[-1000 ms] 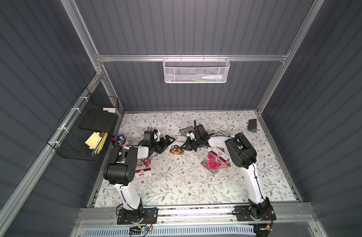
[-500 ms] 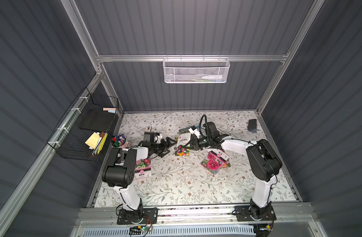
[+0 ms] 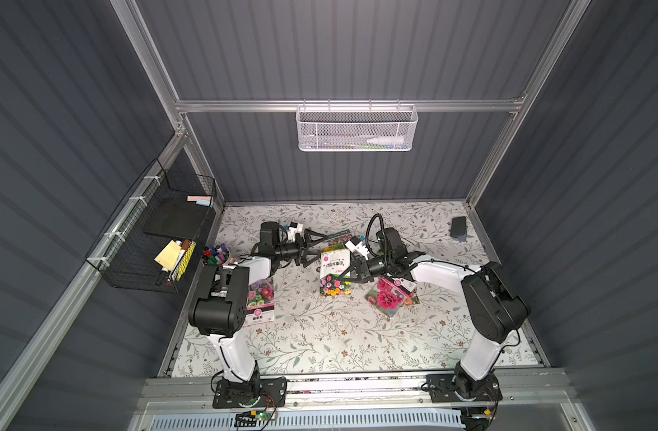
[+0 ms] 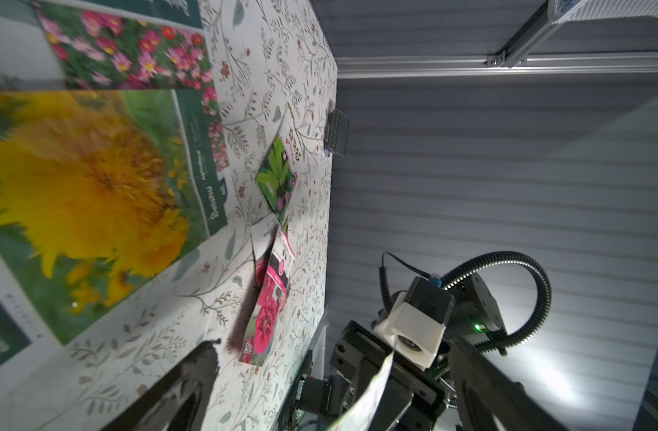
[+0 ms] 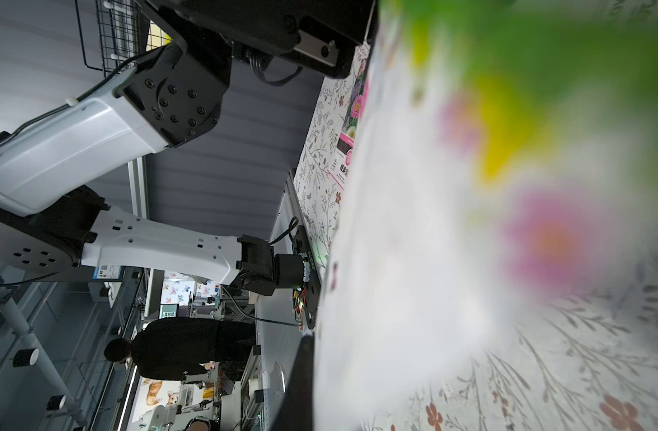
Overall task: Arrange the seed packets in a row
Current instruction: Pick up the seed packet from the center of the board.
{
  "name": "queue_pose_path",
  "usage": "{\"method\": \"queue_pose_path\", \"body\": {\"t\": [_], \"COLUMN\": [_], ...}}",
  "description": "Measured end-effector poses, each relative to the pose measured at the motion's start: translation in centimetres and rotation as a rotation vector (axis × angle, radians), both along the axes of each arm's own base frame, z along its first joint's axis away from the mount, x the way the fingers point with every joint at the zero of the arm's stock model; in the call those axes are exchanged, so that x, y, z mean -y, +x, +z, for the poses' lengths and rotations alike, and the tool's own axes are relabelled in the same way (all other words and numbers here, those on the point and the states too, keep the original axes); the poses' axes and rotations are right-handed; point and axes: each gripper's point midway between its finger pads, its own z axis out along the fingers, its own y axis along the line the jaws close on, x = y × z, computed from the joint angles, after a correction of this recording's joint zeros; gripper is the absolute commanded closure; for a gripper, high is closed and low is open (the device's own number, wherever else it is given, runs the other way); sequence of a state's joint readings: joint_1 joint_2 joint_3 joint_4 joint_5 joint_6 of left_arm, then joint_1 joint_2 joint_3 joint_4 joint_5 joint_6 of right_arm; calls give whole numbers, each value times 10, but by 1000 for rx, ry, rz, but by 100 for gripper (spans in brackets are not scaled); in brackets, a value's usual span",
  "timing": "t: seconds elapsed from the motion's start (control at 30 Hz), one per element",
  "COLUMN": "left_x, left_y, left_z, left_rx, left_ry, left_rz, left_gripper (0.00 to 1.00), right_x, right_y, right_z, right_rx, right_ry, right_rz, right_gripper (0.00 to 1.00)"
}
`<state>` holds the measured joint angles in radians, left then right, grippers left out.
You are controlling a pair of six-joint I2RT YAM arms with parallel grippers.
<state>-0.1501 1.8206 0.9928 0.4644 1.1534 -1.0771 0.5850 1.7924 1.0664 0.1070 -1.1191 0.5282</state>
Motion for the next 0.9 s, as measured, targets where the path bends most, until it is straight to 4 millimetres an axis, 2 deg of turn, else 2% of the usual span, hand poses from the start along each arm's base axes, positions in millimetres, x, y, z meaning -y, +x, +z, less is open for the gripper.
{"method": "queue_pose_path", "body": {"t": [0.07,0.1,0.17,0.23,0.27,0.37,0.47,0.6,0.73,0.77,0.8,0.87,0.9], "left_x": [9,13,21,26,27,25,23,20,18,17,16,14,13], "left_y": [-8,-13,-24,-37,-43,-63,-76,-86,-90,-90,-90,-90,-91], "left_z": [2,1,-2,-6,-7,0,18,34,29,27,25,21,18], "left_rx": [-15,-27,-56,-82,-93,-85,-42,0,-4,-5,-3,-3,-8], "left_ry": [-10,-11,-7,5,14,45,70,88,117,127,138,167,192], "left_rz": [-40,-61,-108,-156,-177,-234,-274,-301,-301,-299,-295,-283,-274], "left_gripper": [11,17,34,59,65,72,82,100,100,100,100,100,100], "right_x": [0,-1,-2,-3,-3,0,3,5,6,6,6,7,9], "right_y": [-2,-3,-2,-1,-1,1,4,6,4,3,3,5,8], "right_z": [3,5,7,9,9,9,8,10,10,9,9,7,4], "right_rx": [-4,-5,-7,-8,-12,-22,-30,-26,-40,-43,-46,-47,-46], "right_ry": [13,20,31,39,42,48,51,62,65,64,62,53,42], "right_rz": [14,22,34,42,45,46,43,42,54,55,55,45,28], "right_gripper": [100,100,100,100,100,100,100,100,100,95,81,28,6]}}
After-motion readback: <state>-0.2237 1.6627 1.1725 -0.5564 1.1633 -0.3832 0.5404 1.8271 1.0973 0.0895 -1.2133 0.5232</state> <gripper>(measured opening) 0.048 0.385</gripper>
